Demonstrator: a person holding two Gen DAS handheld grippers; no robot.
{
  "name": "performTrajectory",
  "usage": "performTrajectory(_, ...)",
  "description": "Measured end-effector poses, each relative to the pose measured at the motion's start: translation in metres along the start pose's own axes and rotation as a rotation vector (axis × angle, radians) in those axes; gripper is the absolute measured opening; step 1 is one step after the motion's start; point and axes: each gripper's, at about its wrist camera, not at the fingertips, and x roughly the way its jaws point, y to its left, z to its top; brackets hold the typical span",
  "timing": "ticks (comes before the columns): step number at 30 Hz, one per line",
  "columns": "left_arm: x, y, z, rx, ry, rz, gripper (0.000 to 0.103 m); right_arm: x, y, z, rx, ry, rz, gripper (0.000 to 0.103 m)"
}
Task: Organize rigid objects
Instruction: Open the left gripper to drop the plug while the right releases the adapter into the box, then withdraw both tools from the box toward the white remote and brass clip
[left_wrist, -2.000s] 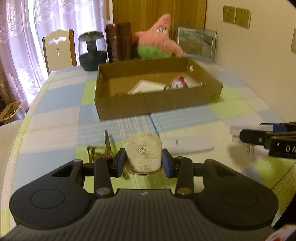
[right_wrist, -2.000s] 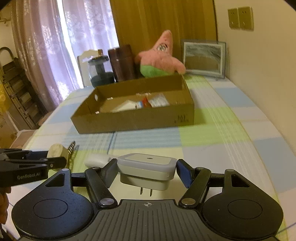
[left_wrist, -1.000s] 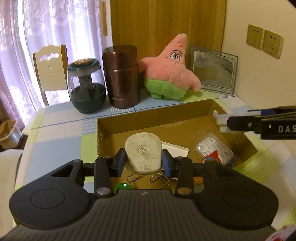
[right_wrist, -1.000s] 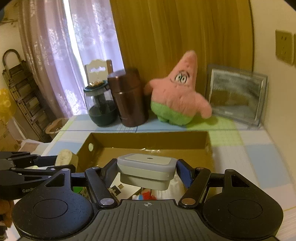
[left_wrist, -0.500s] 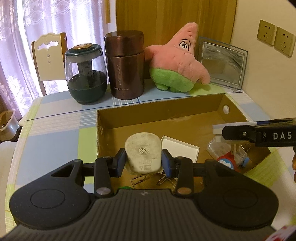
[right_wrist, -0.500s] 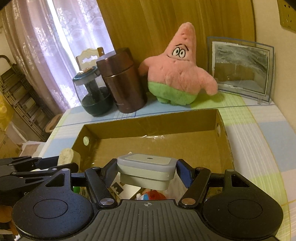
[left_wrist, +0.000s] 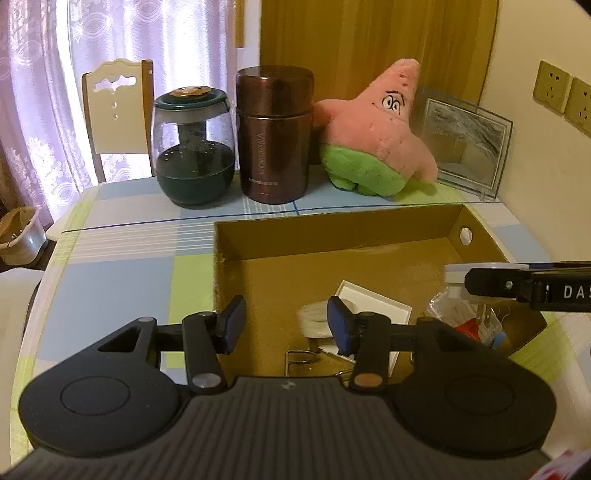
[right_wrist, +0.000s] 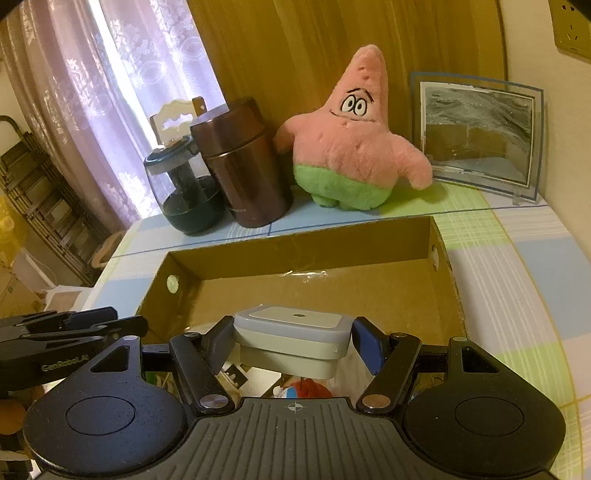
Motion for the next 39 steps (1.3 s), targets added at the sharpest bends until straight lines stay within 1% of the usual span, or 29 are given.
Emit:
performTrajectory(9, -0.009, -0.001, -0.004, 0.011, -0.005, -0.009, 0.043, -0.001, 0.003, 0.000, -0.006, 0.009, 0.000, 0.066)
performTrajectory(14, -0.011, -0.005, -0.005, 0.020, -0.009, -0.017, 0.043, -0.001, 0.006, 0.002, -0.013, -0.001, -0.003, 0.066)
performTrajectory(16, -0.012, -0.004, -0.005, 0.016, -0.012, -0.019, 0.043, -0.002, 0.007, 0.003, -0.013, -0.010, 0.013, 0.066)
performTrajectory(18, -0.013, -0.004, -0.006, 0.012, -0.013, -0.020, 0.045, -0.002, 0.006, 0.005, 0.004, -0.021, 0.043, 0.066)
performTrajectory(19, -0.013, -0.003, -0.007, 0.013, -0.014, -0.019, 0.046, -0.003, 0.004, 0.006, 0.021, -0.029, 0.054, 0.071)
performTrajectory(20, -0.014, -0.003, -0.009, 0.012, -0.015, -0.018, 0.048, -0.004, 0.003, 0.007, 0.034, -0.038, 0.053, 0.082)
performTrajectory(21, -0.016, -0.003, -0.010, 0.011, -0.016, -0.016, 0.050, -0.007, 0.002, 0.007, 0.043, -0.054, 0.044, 0.086)
performTrajectory(22, -0.018, -0.002, -0.012, 0.007, -0.016, -0.016, 0.052, -0.011, 0.002, 0.006, 0.044, -0.070, 0.033, 0.089)
performTrajectory(24, -0.022, -0.001, -0.017, -0.008, -0.021, -0.015, 0.060, -0.017, 0.001, 0.004, 0.047, -0.082, 0.022, 0.089)
performTrajectory(30, -0.038, 0.000, -0.037, -0.025, -0.021, -0.005, 0.065, -0.040, -0.002, -0.024, 0.051, -0.090, 0.013, 0.089)
performTrajectory(36, -0.065, -0.004, -0.061, -0.032, -0.031, 0.006, 0.069, -0.070, 0.001, -0.068, 0.063, -0.082, 0.014, 0.089)
performTrajectory(39, -0.079, -0.006, -0.072, -0.033, -0.033, 0.011, 0.070, -0.084, 0.004, -0.088, 0.041, -0.077, 0.002, 0.089)
